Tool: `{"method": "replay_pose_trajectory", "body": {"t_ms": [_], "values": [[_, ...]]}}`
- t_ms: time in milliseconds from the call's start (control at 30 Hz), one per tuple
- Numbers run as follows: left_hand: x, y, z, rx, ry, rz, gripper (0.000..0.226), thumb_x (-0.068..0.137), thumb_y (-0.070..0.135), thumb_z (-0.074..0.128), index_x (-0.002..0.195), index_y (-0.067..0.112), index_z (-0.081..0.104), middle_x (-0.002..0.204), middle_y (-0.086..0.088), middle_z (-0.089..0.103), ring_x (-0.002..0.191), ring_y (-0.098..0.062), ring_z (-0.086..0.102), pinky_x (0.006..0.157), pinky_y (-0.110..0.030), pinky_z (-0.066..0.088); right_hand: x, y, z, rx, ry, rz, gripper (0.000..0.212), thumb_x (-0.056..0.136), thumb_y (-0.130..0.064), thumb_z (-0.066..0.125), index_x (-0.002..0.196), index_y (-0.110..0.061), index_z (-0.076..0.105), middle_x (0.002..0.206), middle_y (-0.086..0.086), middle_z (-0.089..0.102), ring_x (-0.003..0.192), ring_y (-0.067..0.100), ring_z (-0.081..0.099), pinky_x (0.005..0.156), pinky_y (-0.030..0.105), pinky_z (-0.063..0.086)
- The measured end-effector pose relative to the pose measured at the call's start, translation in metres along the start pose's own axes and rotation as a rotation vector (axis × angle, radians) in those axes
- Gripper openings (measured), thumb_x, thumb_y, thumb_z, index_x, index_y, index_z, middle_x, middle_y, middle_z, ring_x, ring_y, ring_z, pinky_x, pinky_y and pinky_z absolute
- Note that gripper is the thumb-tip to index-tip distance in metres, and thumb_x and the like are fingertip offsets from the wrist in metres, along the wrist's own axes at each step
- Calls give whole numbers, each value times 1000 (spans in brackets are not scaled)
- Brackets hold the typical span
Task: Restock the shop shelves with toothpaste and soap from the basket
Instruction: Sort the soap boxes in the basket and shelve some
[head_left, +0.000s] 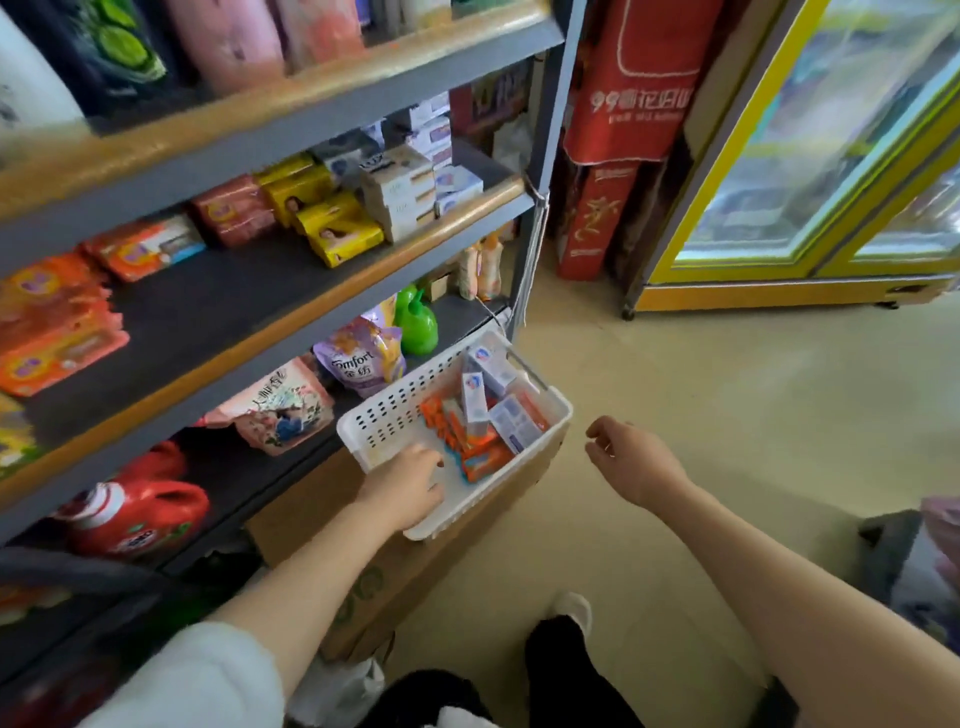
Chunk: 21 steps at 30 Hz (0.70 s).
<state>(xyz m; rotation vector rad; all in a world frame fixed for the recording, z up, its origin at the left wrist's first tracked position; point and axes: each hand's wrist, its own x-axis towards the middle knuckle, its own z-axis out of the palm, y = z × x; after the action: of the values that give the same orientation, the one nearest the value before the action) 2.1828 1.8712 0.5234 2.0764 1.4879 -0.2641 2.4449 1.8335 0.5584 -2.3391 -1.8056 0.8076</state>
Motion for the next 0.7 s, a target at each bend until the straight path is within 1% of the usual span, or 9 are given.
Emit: {"method": "replay_pose_trajectory", "body": {"t_ms": [67, 100, 167, 267, 333, 467, 567, 633, 700], "values": [[20, 14, 5, -97, -2, -78, 37, 93, 28, 44, 128, 17, 47, 132, -5, 45, 117, -24, 49, 95, -37, 44, 33, 9, -15, -28, -26, -60, 25, 92, -24, 45, 113, -15, 56, 109, 6, 63, 98, 26, 59, 82, 34, 48], [30, 22, 7, -151, 12, -108, 36, 93, 27, 44, 127, 16, 48, 132, -6, 45, 118, -23, 47, 97, -36, 42, 51, 13, -20, -43, -40, -95, 25, 92, -23, 46, 112, -15, 57, 110, 6, 64, 98, 26, 59, 82, 33, 48], [47, 33, 8, -236, 76, -146, 31, 92, 25, 46, 120, 15, 53, 126, -6, 50, 113, -22, 50, 94, -32, 43, 80, 14, -26, -37, -53, -126, 24, 92, -21, 46, 112, -14, 58, 112, 7, 63, 99, 27, 59, 82, 32, 47], [73, 37, 8, -346, 162, -222, 26, 89, 27, 48, 110, 16, 59, 116, -4, 57, 99, -22, 58, 83, -32, 47, 118, 10, -19, 9, -104, -105, 25, 91, -17, 46, 111, -12, 59, 112, 10, 63, 99, 30, 59, 80, 31, 46], [89, 32, 10, -378, 166, -265, 25, 88, 30, 49, 107, 17, 59, 113, -4, 59, 97, -22, 58, 82, -33, 49, 138, 7, -6, 24, -161, -108, 23, 91, -15, 46, 109, -9, 60, 110, 13, 65, 99, 31, 59, 79, 30, 45], [117, 20, 18, -403, 160, -359, 21, 84, 30, 52, 99, 15, 56, 109, -6, 59, 99, -24, 56, 78, -33, 46, 168, -1, 23, 14, -255, -125, 24, 92, -17, 44, 108, -7, 58, 108, 15, 65, 96, 32, 60, 80, 36, 50], [139, 16, 32, -416, 118, -402, 33, 82, 35, 56, 111, 17, 54, 117, -3, 56, 104, -22, 56, 81, -33, 47, 193, -10, 38, 32, -285, -120, 28, 92, -15, 45, 117, -9, 55, 120, 15, 60, 100, 31, 59, 82, 36, 49], [156, 17, 42, -424, 96, -434, 47, 82, 39, 56, 123, 19, 47, 124, -2, 52, 110, -21, 55, 84, -35, 48, 213, -15, 47, 14, -324, -141, 37, 93, -16, 45, 130, -12, 46, 137, 15, 48, 115, 31, 54, 89, 36, 46], [176, 18, 51, -410, 112, -468, 58, 82, 41, 57, 132, 18, 37, 127, -4, 48, 113, -23, 52, 84, -37, 48, 232, -21, 54, -12, -363, -163, 45, 94, -17, 44, 139, -14, 36, 146, 14, 36, 126, 31, 45, 95, 37, 42]]}}
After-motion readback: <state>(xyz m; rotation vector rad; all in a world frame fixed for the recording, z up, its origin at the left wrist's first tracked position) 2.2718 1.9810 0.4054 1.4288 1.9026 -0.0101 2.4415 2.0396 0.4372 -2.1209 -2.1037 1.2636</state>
